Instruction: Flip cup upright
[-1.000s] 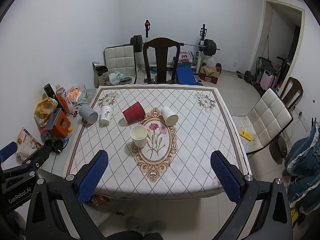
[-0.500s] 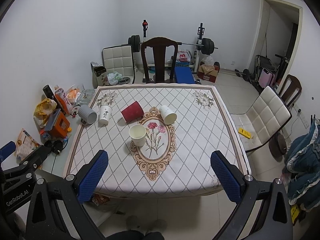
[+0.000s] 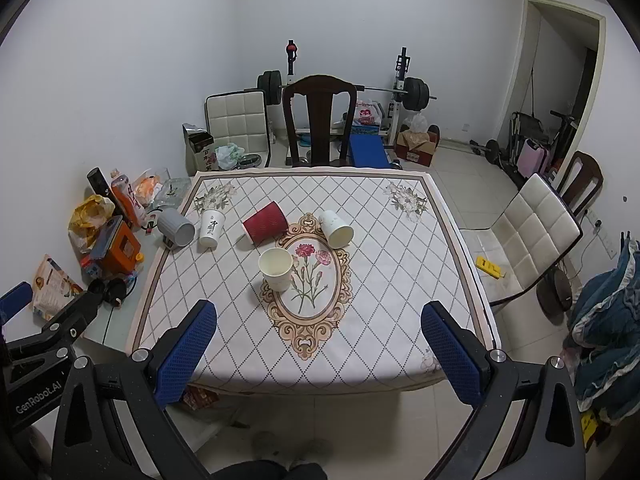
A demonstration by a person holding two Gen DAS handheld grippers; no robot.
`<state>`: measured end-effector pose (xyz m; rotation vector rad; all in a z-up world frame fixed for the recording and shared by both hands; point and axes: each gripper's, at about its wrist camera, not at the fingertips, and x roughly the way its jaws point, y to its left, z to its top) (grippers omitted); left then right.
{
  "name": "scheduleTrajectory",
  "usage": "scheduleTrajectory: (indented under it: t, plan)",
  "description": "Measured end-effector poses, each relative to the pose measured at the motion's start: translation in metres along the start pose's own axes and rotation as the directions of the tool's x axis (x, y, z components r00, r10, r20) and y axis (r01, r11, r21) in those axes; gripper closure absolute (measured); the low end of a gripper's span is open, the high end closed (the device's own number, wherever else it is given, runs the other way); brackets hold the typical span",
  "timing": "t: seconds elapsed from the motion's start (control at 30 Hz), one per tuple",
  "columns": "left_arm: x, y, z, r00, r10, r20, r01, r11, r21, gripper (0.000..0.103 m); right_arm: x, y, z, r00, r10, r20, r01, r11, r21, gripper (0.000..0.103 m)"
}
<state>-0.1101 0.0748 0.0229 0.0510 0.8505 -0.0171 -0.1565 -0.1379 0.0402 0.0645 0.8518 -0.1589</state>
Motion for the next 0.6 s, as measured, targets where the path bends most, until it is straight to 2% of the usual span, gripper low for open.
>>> scheduleTrajectory:
  t: [0.6]
  plan:
    - [0.0006, 0.0039, -0.0004, 1.0, -0.007, -0.003, 0.007, 1.0, -0.004, 0.0, -0.0026, 0.0019, -0.001, 1.0, -0.002, 0.003, 0.002, 1.0, 0.001, 0.0]
